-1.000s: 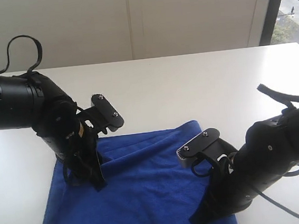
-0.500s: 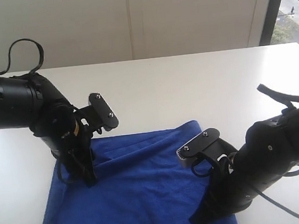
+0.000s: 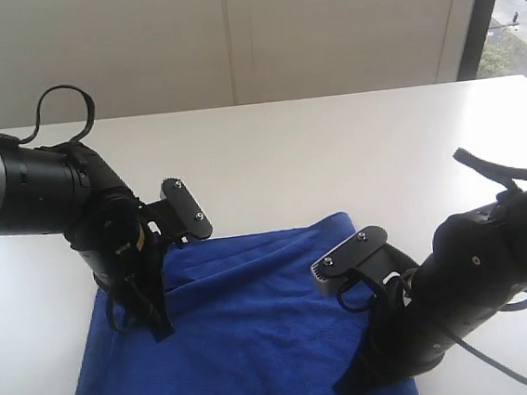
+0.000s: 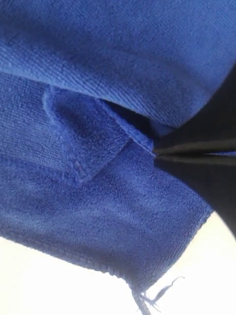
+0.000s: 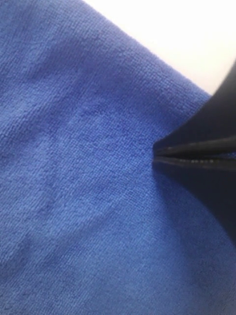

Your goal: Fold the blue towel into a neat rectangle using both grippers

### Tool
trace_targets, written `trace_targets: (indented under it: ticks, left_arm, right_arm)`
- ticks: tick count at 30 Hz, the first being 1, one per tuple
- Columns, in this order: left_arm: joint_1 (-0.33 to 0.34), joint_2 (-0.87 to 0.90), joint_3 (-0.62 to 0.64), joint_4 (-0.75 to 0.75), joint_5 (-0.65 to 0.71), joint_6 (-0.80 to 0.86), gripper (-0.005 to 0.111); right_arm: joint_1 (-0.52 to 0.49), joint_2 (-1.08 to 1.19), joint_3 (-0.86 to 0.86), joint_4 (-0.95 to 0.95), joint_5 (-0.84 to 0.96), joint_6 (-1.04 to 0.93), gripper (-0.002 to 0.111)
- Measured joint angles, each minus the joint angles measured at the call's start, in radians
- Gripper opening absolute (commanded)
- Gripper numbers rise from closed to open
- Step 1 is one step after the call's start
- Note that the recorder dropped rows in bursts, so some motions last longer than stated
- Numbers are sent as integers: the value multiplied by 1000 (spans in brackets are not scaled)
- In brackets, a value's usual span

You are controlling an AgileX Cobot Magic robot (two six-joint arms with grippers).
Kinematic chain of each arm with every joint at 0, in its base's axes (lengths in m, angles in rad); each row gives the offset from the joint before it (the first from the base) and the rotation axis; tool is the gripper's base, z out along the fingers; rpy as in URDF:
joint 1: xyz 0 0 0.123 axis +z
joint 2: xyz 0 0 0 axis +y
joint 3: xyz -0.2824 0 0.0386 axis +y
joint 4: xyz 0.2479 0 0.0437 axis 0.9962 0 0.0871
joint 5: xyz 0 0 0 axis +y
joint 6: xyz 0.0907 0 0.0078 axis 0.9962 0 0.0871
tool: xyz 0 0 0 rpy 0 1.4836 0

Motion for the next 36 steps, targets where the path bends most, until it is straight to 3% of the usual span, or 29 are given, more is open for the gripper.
trace_targets:
  ticks: [13, 24, 26, 33, 36]
  left_arm:
    - [39, 0, 0, 21, 53, -137, 0]
    - [69, -17, 0, 15, 27, -143, 0]
    - [67, -37, 0, -8, -4, -103, 5]
    - [26, -97, 0, -41, -63, 63, 39]
    - [26, -85, 0, -41, -28, 90, 42]
  right_arm:
    - [0, 0, 0, 0, 0, 0, 0]
    - [0, 0, 0, 0, 0, 0, 0]
    - [0, 0, 0, 0, 0, 0, 0]
    - [0, 0, 0, 0, -1, 0, 0]
    - [0, 0, 0, 0, -1, 0, 0]
